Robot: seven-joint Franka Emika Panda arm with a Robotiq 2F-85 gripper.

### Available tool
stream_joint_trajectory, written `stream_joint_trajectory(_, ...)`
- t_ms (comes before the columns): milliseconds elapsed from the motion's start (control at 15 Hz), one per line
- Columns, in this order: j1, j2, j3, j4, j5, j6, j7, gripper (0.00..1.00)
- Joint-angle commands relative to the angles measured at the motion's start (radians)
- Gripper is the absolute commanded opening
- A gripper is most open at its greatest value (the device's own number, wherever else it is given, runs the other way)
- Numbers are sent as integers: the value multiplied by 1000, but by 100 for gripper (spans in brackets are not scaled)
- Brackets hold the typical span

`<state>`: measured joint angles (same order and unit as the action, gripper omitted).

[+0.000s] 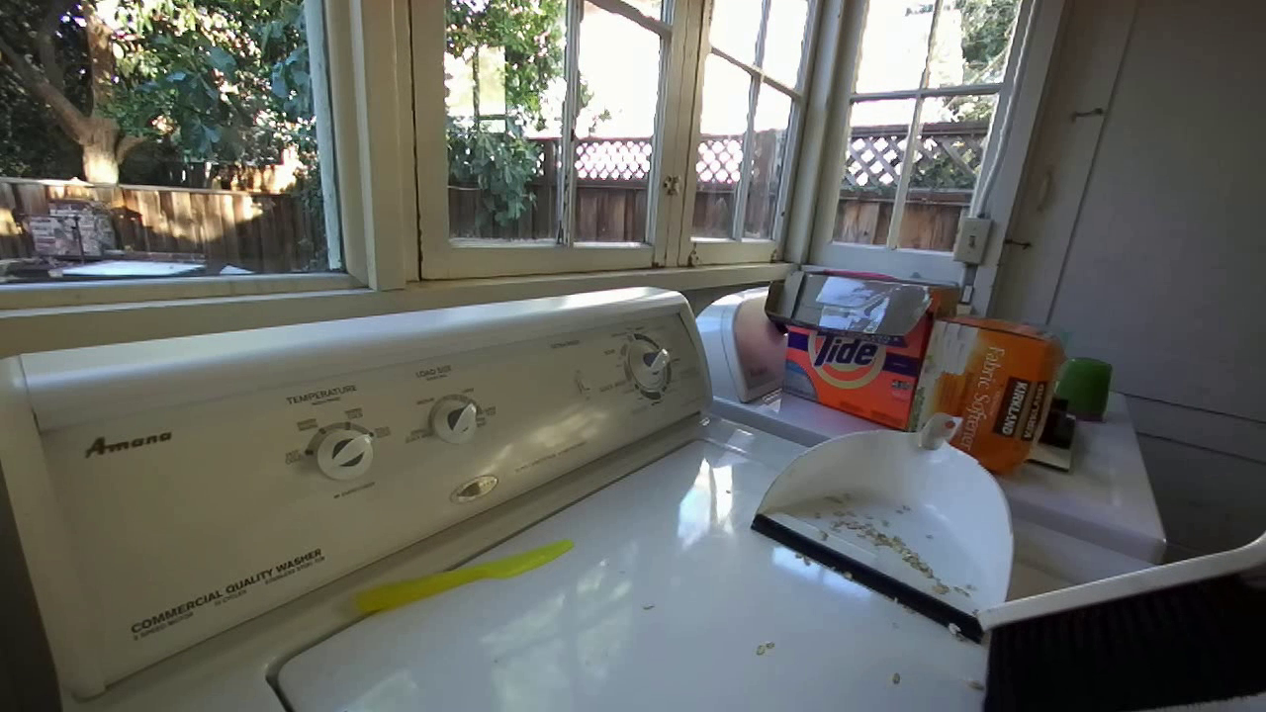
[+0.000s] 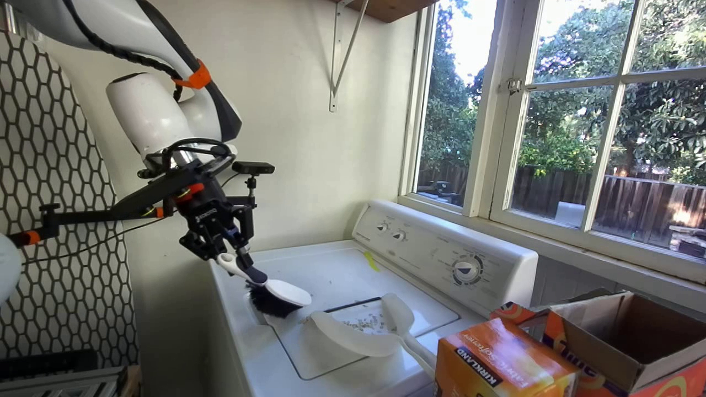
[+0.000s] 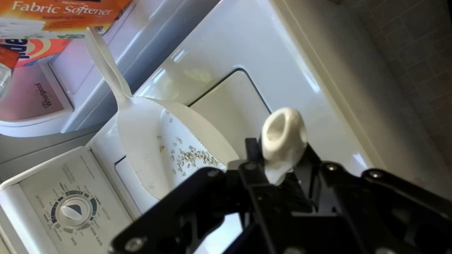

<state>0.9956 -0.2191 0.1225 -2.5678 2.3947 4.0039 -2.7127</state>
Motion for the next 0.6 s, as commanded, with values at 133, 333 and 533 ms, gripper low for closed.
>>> stream_joint_trajectory(133, -71, 66, 20, 42, -58, -39, -43, 7)
stream_joint_trajectory(333, -121, 88, 48, 59, -85, -45, -42, 7)
stream_joint_trajectory(533, -176, 121, 80, 80, -98, -44, -42, 7)
